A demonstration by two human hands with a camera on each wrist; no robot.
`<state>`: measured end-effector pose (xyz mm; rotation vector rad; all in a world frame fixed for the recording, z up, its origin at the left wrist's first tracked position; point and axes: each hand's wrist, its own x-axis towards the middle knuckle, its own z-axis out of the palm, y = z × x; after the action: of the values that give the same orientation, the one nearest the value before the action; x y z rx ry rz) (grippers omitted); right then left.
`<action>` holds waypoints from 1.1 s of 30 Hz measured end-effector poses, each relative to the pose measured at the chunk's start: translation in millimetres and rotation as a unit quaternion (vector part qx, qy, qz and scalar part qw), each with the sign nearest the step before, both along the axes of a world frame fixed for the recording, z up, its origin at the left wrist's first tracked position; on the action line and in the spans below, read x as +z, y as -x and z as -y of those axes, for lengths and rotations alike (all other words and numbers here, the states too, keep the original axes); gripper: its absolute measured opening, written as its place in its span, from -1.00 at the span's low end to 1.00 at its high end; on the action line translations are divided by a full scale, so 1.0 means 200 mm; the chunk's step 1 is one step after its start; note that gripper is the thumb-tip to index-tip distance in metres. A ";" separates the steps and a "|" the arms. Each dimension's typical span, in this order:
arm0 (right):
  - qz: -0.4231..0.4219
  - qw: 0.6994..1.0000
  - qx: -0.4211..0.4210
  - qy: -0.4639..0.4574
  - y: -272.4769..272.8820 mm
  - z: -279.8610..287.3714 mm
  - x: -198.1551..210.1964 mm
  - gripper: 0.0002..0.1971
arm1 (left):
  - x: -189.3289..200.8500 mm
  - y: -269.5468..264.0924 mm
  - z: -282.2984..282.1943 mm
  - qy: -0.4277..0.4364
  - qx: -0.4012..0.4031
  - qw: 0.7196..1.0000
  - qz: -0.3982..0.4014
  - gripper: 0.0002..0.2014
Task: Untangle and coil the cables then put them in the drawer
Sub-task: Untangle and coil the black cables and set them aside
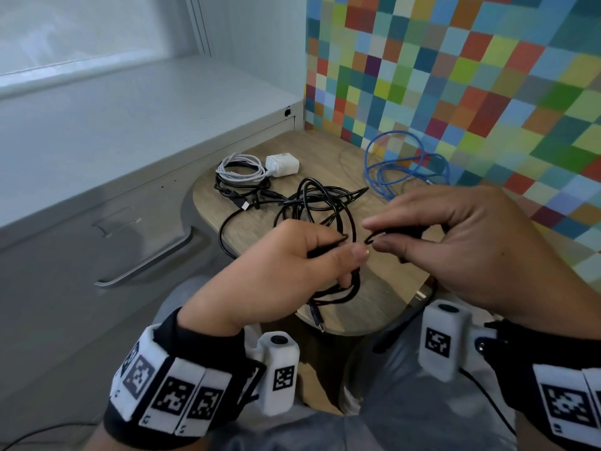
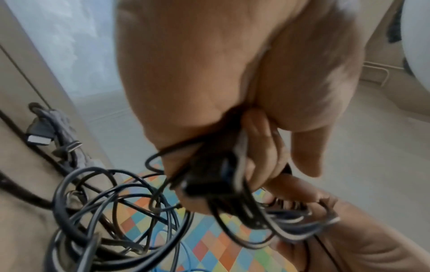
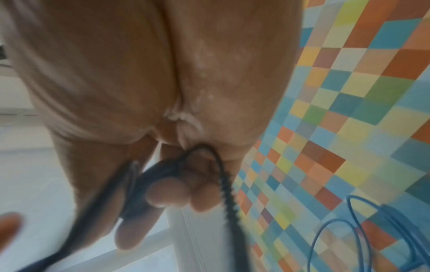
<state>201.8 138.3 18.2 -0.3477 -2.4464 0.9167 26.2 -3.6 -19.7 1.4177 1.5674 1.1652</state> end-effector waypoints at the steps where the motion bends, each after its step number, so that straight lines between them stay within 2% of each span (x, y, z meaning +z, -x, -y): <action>1: -0.002 1.000 -0.004 -0.008 0.00 -0.01 -0.01 -0.77 | -0.01 0.01 0.01 -0.002 -0.013 1.000 0.023 -0.66; 4: -0.026 0.999 -0.032 -0.024 0.01 -0.04 -0.03 -0.74 | -0.04 0.03 0.02 -0.029 -0.036 0.991 0.127 -0.78; 7: -0.088 0.994 -0.067 -0.005 0.07 -0.04 -0.07 -0.72 | -0.05 0.00 0.01 -0.055 -0.045 0.958 0.277 -0.79; 10: -0.126 0.987 -0.065 0.072 0.15 -0.03 -0.14 -0.72 | -0.04 -0.03 0.00 -0.057 -0.041 0.930 0.362 -0.69; 13: -0.143 0.968 -0.022 0.205 0.23 0.04 -0.21 -0.78 | -0.04 -0.05 0.00 -0.078 -0.064 0.899 0.427 -0.74; 16: -0.176 0.932 -0.011 0.317 0.28 0.11 -0.28 -0.84 | -0.04 -0.05 0.00 -0.098 -0.056 0.879 0.463 -0.75; 21: -0.204 0.904 -0.020 0.374 0.31 0.12 -0.35 -0.97 | -0.05 -0.04 -0.01 -0.109 -0.021 0.864 0.491 -0.73; 27: -0.206 0.860 -0.008 0.466 0.31 0.13 -0.36 -0.77 | -0.09 0.00 -0.01 -0.110 -0.054 0.839 0.531 -0.76; 31: -0.192 0.848 -0.008 0.495 0.29 0.12 -0.35 -0.85 | -0.10 0.01 -0.02 -0.102 -0.065 0.811 0.572 -0.72; 33: -0.192 0.843 -0.009 0.502 0.28 0.12 -0.35 -0.82 | -0.09 -0.01 -0.02 -0.105 -0.047 0.807 0.580 -0.70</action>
<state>145.4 115.3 -51.9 -0.4634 -1.4164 1.9876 27.2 0.8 -36.7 0.5730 0.4860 1.6874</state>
